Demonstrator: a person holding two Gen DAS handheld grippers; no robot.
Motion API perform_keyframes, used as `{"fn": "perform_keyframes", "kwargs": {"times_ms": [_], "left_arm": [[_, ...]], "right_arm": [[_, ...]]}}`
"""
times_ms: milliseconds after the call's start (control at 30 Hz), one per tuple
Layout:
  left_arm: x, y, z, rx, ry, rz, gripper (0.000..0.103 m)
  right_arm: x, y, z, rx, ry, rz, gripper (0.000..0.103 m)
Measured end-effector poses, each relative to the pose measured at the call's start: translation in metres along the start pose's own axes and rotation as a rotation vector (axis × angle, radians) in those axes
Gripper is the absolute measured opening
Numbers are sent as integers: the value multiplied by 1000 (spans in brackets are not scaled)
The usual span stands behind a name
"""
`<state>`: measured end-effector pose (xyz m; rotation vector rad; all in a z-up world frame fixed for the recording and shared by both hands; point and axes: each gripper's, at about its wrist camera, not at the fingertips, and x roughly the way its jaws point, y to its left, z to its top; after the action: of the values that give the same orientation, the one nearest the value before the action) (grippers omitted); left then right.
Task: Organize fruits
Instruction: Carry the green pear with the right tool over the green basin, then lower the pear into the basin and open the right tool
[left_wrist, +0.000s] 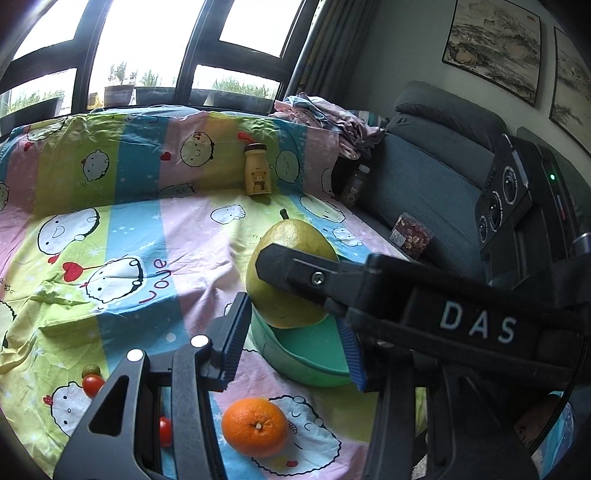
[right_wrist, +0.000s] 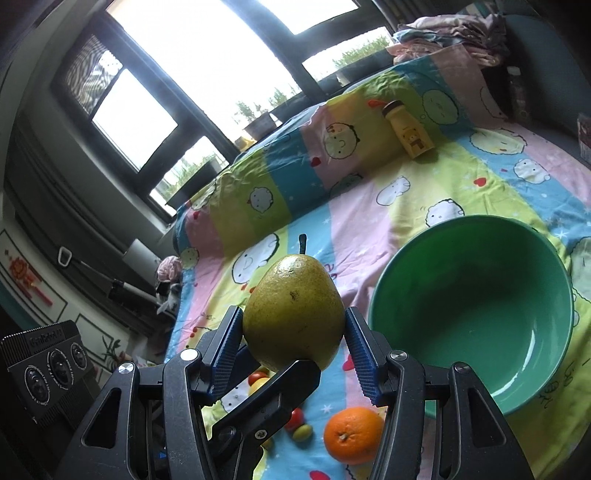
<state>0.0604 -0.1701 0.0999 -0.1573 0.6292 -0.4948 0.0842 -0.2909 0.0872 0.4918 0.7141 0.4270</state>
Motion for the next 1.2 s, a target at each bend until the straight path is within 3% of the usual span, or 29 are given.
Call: {"fn": "perform_keyframes", "kwargs": {"times_ms": [600,1200], "left_arm": [[52,-18,-2,18,119,-105,46],[93,-22,-12,-9,231,-167,46]], "right_arm": [[-7,-52,1,138,-3,-109,58],[-1,-86,-3,237,49,-206,58]]}}
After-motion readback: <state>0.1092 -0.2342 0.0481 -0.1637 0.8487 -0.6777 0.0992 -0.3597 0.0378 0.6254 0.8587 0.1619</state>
